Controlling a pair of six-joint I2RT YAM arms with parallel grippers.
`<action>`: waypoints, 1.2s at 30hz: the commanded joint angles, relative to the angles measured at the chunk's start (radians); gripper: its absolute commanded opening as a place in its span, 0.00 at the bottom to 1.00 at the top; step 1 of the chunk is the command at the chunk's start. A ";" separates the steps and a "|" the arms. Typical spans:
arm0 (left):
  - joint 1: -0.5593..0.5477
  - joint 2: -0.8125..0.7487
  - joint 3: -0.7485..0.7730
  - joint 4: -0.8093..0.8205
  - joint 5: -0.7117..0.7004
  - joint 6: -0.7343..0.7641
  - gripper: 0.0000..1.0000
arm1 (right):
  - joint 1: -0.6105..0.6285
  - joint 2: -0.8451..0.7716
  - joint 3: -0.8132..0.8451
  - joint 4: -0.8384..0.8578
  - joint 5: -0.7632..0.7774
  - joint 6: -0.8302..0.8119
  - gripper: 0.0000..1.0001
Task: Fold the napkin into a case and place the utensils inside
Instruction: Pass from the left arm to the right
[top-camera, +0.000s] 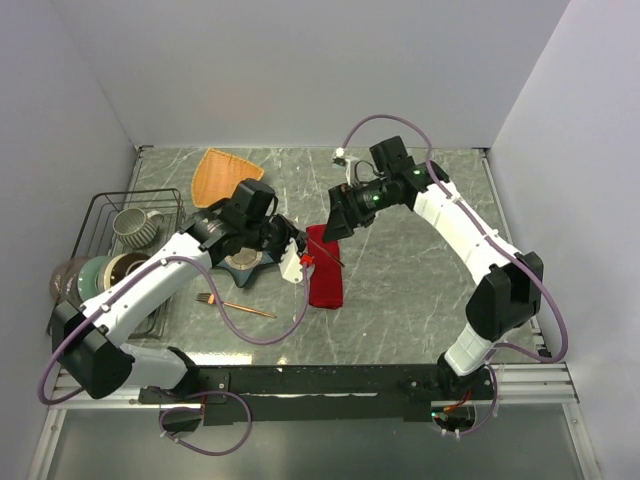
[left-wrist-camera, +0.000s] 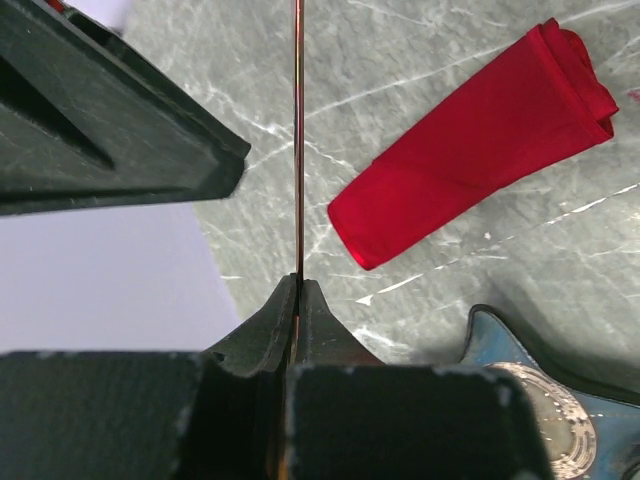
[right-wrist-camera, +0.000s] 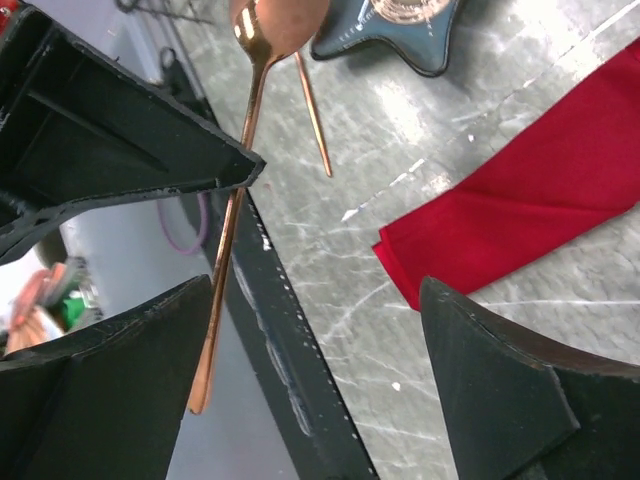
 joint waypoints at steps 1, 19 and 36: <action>-0.016 0.023 0.022 0.026 -0.014 -0.048 0.01 | 0.059 -0.023 0.030 -0.010 0.089 -0.007 0.87; -0.029 0.046 0.016 0.025 -0.061 -0.048 0.01 | 0.150 0.037 0.029 -0.030 0.107 0.007 0.48; 0.179 -0.044 0.224 0.419 0.024 -1.115 0.92 | -0.077 0.021 0.188 0.320 -0.160 0.263 0.00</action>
